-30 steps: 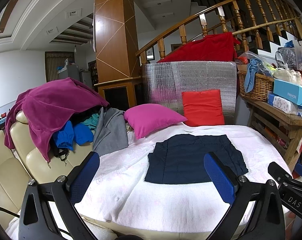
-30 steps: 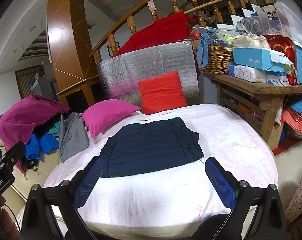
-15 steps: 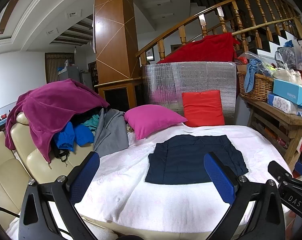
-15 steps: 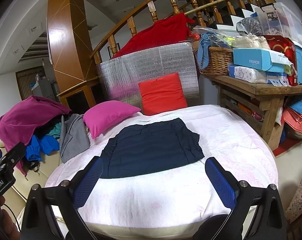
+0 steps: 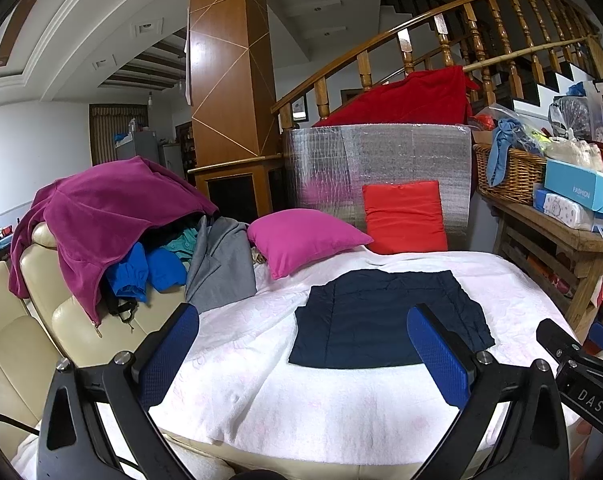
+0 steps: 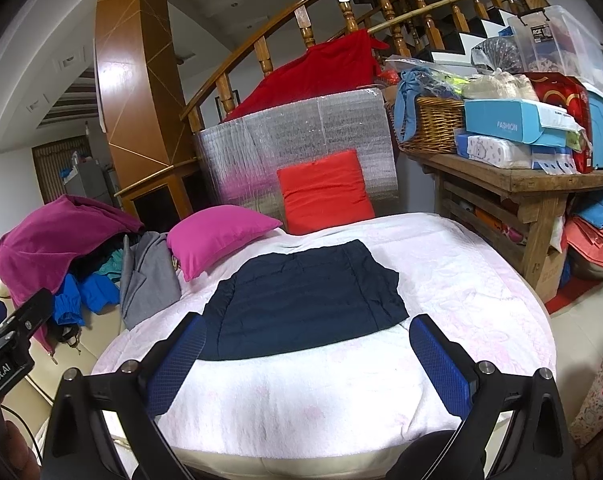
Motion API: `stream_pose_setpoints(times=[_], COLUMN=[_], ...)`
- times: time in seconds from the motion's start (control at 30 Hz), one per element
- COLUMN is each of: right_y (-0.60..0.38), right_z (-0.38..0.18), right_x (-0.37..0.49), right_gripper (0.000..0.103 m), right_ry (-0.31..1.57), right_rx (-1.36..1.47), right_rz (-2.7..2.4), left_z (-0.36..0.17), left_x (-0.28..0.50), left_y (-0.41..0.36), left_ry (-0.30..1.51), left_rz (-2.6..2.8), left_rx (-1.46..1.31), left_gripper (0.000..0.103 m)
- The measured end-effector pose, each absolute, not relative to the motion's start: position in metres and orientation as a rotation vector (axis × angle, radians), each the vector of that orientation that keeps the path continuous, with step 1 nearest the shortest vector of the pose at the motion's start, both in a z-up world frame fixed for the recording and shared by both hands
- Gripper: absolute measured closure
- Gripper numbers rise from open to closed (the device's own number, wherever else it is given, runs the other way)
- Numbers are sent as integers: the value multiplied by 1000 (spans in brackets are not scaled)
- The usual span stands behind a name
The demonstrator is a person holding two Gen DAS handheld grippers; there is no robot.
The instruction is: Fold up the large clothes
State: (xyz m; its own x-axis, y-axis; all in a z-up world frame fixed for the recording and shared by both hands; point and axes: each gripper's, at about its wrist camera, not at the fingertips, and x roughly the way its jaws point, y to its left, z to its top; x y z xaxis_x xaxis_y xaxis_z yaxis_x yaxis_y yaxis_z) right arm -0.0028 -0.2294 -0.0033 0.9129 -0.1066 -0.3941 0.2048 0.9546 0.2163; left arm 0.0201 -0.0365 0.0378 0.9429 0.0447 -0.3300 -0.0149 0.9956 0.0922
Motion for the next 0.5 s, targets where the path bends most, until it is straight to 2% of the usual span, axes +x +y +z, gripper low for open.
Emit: stream_pose_setpoints(times=[0.5], right_y=[-224], right_z=[0], right_x=[-5], right_gripper=[0], right_ry=[375], right_rx=[244], right_rz=[-174], left_z=[42], left_x=[19], left_y=[-34], left_ry=[332], left_rz=[42], left_rx=[89], left_gripper=[0])
